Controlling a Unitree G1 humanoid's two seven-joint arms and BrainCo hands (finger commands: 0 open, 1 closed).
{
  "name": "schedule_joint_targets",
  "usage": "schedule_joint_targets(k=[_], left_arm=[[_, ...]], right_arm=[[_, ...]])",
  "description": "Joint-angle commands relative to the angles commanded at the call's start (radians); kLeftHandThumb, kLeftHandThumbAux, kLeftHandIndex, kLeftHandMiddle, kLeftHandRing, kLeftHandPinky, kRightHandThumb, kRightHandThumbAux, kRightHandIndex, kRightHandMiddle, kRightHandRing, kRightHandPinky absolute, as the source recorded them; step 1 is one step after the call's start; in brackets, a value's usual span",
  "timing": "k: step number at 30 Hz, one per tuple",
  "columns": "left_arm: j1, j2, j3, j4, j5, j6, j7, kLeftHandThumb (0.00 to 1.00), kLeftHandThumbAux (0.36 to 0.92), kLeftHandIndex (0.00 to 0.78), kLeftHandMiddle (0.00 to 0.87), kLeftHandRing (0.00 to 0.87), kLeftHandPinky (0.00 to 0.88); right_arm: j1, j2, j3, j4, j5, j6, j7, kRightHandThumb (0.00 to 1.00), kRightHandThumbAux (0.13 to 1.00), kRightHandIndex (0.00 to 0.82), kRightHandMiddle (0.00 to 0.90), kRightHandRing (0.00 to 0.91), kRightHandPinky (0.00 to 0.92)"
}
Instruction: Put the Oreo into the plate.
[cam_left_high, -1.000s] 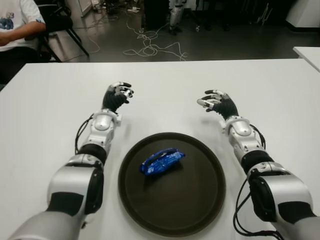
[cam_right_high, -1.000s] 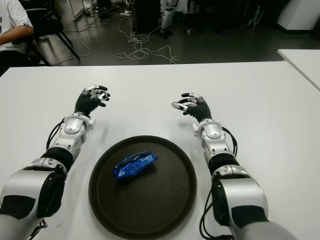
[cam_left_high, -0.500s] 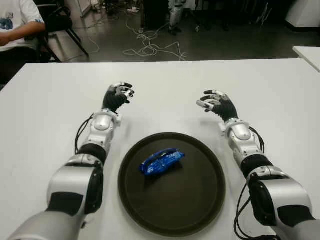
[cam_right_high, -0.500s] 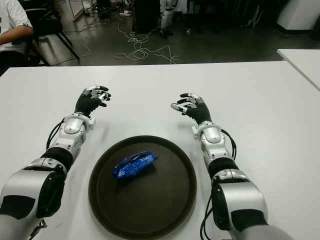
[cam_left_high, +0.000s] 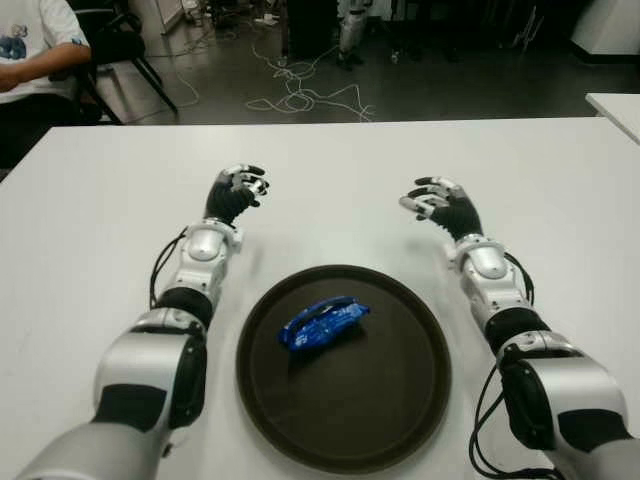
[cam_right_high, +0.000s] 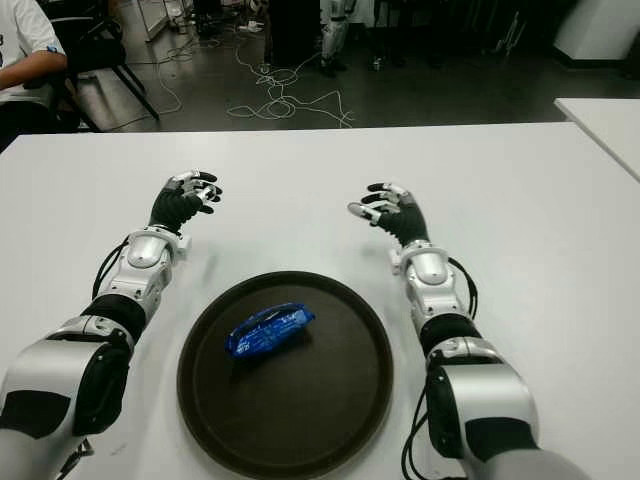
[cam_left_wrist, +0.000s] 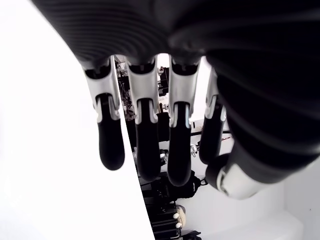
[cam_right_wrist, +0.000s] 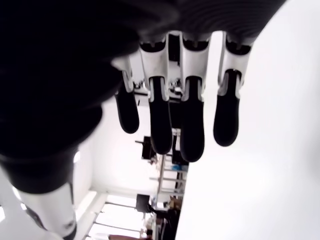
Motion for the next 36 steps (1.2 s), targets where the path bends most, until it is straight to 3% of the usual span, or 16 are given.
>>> schedule_joint_targets(k=[17, 28, 36], left_arm=[[0.011, 0.007, 0.001, -0.012, -0.002, -0.017, 0.002, 0.817, 0.690, 0.366, 0.462, 0.395, 0.448], [0.012, 0.013, 0.036, -0.013, -0.045, -0.027, -0.035, 0.818, 0.689, 0.364, 0.467, 0.423, 0.477], [0.008, 0.014, 0.052, -0.010, -0.063, -0.023, -0.052, 0.818, 0.689, 0.362, 0.471, 0.436, 0.474]], right_arm=[[0.047, -0.022, -0.051, -0.164, 0.060, 0.008, 0.032, 0.000, 0.796, 0.358, 0.461, 0.504, 0.540], [0.031, -0.011, -0.049, -0.082, 0.046, 0.036, -0.041, 0.000, 0.846, 0.381, 0.470, 0.502, 0.536], [0.023, -0.005, -0.056, -0.073, 0.053, 0.051, -0.079, 0.000, 0.822, 0.353, 0.454, 0.493, 0.519]])
